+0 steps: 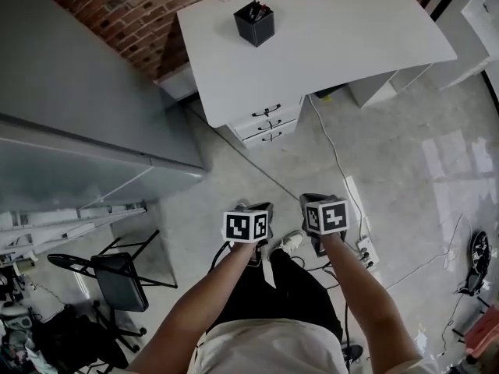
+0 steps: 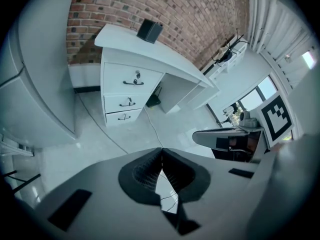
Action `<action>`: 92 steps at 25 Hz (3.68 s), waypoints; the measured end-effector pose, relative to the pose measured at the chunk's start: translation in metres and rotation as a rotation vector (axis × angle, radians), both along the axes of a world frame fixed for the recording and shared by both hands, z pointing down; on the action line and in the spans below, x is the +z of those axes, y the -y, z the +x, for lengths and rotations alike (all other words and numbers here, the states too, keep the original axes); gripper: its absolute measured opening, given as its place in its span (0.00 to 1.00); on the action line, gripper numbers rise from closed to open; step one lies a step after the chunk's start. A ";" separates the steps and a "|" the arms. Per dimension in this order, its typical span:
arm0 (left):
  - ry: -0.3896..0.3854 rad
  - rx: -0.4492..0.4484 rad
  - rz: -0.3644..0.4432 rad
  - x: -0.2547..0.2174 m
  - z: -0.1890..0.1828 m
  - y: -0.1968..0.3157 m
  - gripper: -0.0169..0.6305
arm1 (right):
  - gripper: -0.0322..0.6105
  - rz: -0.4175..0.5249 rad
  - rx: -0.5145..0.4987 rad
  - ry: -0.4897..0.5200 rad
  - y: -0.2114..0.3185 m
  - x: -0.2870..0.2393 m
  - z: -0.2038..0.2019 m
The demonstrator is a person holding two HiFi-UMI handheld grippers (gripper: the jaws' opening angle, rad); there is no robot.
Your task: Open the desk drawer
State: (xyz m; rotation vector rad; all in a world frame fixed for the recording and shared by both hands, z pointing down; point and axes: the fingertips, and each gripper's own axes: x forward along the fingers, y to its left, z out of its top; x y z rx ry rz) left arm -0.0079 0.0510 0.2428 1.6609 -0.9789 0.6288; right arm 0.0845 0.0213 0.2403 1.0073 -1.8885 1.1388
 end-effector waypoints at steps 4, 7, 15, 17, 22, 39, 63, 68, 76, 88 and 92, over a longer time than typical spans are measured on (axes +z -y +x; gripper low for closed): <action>-0.022 0.020 -0.011 0.044 0.000 0.044 0.04 | 0.07 0.042 -0.114 -0.048 0.044 0.036 -0.004; -0.012 0.088 0.020 0.087 0.005 0.081 0.04 | 0.07 0.090 -0.257 -0.055 0.072 0.074 -0.016; -0.005 0.059 0.007 0.223 0.000 0.137 0.04 | 0.07 0.080 -0.522 -0.065 0.131 0.212 -0.033; -0.037 0.053 -0.007 0.251 0.004 0.142 0.04 | 0.07 0.073 -0.586 -0.083 0.139 0.244 -0.032; -0.054 0.093 0.005 0.314 0.013 0.165 0.04 | 0.07 0.078 -0.763 -0.081 0.157 0.306 -0.041; 0.038 0.218 0.073 0.444 -0.006 0.213 0.11 | 0.24 0.309 -1.157 -0.148 0.225 0.442 -0.090; -0.118 0.281 0.052 0.433 0.022 0.200 0.04 | 0.26 0.340 -1.268 -0.330 0.247 0.505 -0.106; -0.139 0.300 0.039 0.435 0.022 0.201 0.04 | 0.19 0.355 -1.299 -0.357 0.248 0.515 -0.107; -0.126 0.301 0.037 0.437 0.013 0.202 0.04 | 0.15 0.361 -1.290 -0.352 0.248 0.531 -0.110; -0.135 0.325 0.050 0.433 0.016 0.203 0.04 | 0.15 0.462 -1.233 -0.364 0.262 0.514 -0.098; -0.137 0.327 0.055 0.433 0.019 0.203 0.04 | 0.20 0.471 -1.251 -0.364 0.260 0.511 -0.097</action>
